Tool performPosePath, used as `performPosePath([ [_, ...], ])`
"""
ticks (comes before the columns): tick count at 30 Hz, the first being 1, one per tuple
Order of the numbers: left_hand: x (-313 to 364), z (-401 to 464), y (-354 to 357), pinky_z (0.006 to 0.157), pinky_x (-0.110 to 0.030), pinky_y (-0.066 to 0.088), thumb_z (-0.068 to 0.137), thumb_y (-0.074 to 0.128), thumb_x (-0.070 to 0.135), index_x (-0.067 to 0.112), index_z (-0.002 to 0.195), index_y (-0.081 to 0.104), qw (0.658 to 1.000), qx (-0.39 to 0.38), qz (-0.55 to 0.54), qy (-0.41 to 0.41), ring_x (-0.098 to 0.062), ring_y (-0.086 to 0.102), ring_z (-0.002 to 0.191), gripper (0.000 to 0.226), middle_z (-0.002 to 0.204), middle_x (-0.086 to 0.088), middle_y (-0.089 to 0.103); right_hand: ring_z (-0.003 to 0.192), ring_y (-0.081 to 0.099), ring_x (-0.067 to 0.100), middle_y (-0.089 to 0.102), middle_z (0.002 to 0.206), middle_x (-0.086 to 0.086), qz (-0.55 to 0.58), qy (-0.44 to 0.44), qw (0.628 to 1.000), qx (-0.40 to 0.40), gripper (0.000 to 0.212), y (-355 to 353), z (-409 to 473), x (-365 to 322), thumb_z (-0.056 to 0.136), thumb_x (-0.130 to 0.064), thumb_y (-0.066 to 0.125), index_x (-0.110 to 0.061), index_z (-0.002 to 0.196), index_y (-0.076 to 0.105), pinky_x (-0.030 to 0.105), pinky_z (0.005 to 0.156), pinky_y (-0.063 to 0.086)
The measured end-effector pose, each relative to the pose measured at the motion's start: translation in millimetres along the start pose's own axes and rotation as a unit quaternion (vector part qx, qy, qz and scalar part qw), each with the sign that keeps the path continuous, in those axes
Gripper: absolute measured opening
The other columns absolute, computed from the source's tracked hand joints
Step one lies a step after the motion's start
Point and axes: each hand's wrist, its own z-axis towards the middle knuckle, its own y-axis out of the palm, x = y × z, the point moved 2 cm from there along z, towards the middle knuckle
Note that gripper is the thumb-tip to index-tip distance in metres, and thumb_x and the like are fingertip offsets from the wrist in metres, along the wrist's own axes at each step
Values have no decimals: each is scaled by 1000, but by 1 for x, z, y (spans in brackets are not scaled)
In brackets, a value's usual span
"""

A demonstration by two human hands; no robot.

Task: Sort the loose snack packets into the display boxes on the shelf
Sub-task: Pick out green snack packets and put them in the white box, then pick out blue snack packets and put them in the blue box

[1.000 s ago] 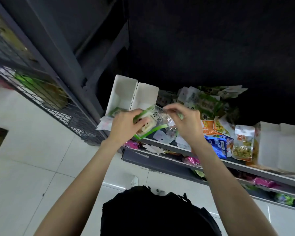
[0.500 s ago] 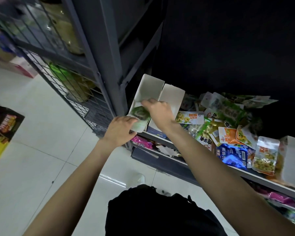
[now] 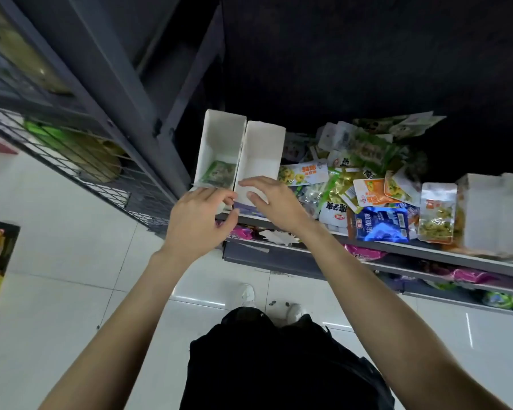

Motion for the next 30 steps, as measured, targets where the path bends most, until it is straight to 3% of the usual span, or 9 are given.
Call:
performPosePath([
  [4,70,13,26,59,-25,48,84,57,24,14,86,65,989,55,-120,60,-9,59,65,13,70,8,64,90,60,8,67,109,4,-4,91,985,144,26,-44,-94,50,93,-7,53,-12,116,64,22,81,48],
  [6,107,18,62,58,-25,51,86,58,24,14,88,63,985,9,-164,58,-6,58,64,11,72,7,64,72,63,13,69,101,9,-40,162,968,189,26,-63,-142,85,90,-3,55,-11,113,65,19,67,45],
  [7,125,21,84,61,-26,53,87,60,25,15,94,62,981,-51,-185,21,-5,59,67,12,76,7,65,67,63,18,69,98,11,-65,201,957,198,27,-71,-163,104,89,-1,56,-10,113,66,21,62,44],
  [10,163,32,153,77,-28,51,90,60,32,16,119,51,941,-249,-182,-141,-13,64,89,35,102,3,66,80,64,32,67,105,14,-124,288,933,176,38,-90,-204,147,83,4,56,-10,119,62,32,65,48],
  [13,180,45,202,77,-30,45,92,55,37,12,126,45,912,-315,-138,-226,-22,62,100,44,112,-4,65,120,49,36,52,134,15,-163,258,945,117,56,-96,-218,172,80,5,58,-10,133,50,47,96,45],
  [16,191,52,229,76,-30,46,91,55,41,11,119,49,893,-317,-141,-286,-25,63,101,41,109,-6,68,141,21,30,26,153,10,-177,251,951,38,67,-100,-211,184,86,-7,59,-18,146,31,45,114,25],
  [19,199,54,239,73,-26,39,89,61,35,10,120,52,879,-293,-157,-341,-24,61,105,41,113,-6,67,143,14,28,18,156,5,-179,257,950,-15,70,-98,-200,192,89,-20,60,-25,148,22,42,117,19],
  [27,213,60,253,74,-31,46,88,61,33,9,101,64,872,-278,-130,-382,-25,64,96,27,103,-7,69,133,27,31,31,148,5,-225,241,944,-14,60,-94,-191,204,88,-22,62,-22,142,35,40,109,32],
  [30,217,60,249,76,-30,46,85,64,23,14,78,65,840,-244,-220,-432,-22,62,86,11,87,-4,66,119,46,34,51,133,10,-224,209,951,55,54,-99,-195,204,76,-18,74,-18,126,56,45,97,46],
])
